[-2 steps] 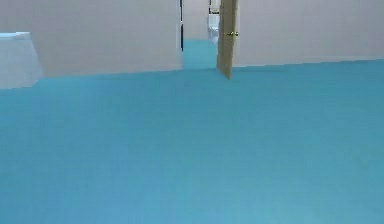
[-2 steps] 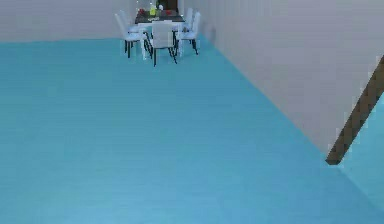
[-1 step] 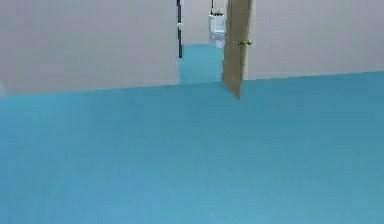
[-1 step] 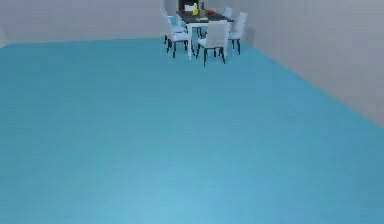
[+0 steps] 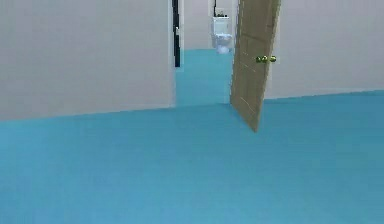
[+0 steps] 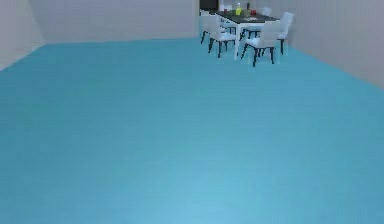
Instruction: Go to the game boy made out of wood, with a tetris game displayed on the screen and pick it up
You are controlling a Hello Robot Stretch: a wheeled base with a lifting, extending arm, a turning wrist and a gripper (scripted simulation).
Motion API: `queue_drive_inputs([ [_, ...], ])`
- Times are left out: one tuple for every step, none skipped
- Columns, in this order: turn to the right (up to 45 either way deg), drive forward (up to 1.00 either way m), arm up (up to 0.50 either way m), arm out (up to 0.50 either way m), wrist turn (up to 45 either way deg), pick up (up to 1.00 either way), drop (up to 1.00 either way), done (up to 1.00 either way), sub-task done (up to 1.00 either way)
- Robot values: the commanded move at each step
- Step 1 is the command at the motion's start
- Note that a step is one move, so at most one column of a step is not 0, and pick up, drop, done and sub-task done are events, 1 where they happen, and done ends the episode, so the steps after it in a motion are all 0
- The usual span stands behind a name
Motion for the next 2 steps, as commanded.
queue_drive_inputs([
  [0.0, 1.00, 0.00, 0.00, 0.0, 0.00, 0.00, 0.00, 0.00],
  [0.0, 1.00, 0.00, 0.00, 0.0, 0.00, 0.00, 0.00, 0.00],
])
